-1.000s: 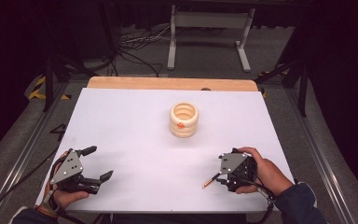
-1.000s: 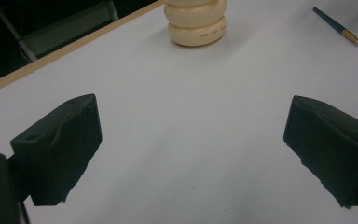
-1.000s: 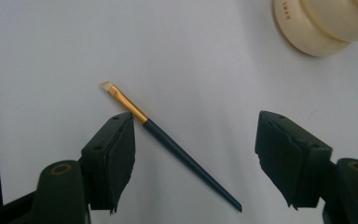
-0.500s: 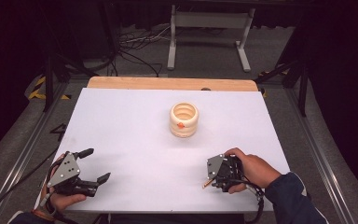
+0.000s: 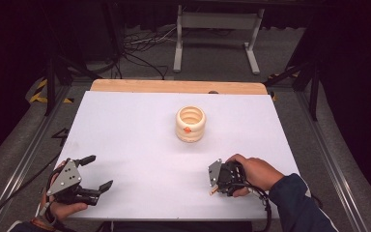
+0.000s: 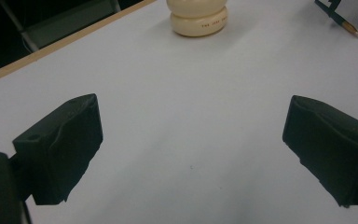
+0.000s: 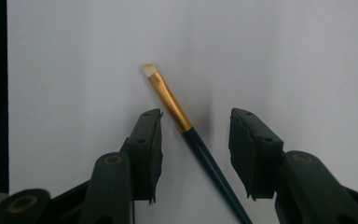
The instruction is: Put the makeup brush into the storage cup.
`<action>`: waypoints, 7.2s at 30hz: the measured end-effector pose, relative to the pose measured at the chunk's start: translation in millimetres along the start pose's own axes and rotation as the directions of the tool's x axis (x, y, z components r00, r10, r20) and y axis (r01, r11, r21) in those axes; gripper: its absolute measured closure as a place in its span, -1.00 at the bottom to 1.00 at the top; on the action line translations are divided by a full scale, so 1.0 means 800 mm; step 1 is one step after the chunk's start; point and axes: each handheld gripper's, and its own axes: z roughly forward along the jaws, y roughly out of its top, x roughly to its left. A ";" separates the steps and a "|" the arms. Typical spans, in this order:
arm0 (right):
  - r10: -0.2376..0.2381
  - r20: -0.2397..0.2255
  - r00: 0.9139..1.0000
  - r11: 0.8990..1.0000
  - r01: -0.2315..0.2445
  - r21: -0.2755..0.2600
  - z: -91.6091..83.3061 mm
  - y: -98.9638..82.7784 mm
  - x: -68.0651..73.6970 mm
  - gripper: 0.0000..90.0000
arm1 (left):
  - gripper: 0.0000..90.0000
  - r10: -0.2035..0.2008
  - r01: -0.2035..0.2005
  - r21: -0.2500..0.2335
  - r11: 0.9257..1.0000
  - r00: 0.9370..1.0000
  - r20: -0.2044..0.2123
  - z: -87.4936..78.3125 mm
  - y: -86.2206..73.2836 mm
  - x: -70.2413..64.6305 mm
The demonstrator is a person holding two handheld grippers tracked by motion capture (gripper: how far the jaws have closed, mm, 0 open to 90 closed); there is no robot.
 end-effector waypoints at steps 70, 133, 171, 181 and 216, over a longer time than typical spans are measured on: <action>0.177 0.357 0.917 0.953 -0.069 -0.295 -0.078 -0.017 -0.016 0.88 | -0.87 -0.008 0.008 0.002 1.000 1.000 0.002 0.002 -0.001 0.001; 0.728 0.238 0.643 0.451 -0.188 -0.873 -0.110 -0.040 -0.072 0.88 | -0.93 -0.044 0.040 -0.075 0.996 0.998 -0.054 -0.006 -0.001 0.006; 0.794 0.180 0.581 0.320 -0.148 -0.936 -0.123 -0.007 -0.116 0.88 | -0.93 -0.043 0.038 -0.083 0.996 0.997 -0.059 -0.007 -0.002 0.005; 0.789 0.176 0.588 0.315 -0.141 -0.939 -0.124 0.003 -0.131 0.88 | -0.92 -0.051 0.047 -0.083 0.995 0.998 -0.047 -0.006 -0.003 0.005; 0.818 0.074 0.571 0.228 -0.203 -0.952 -0.084 0.026 -0.175 0.88 | -0.93 -0.053 0.050 -0.091 0.995 0.998 -0.031 -0.006 -0.004 0.007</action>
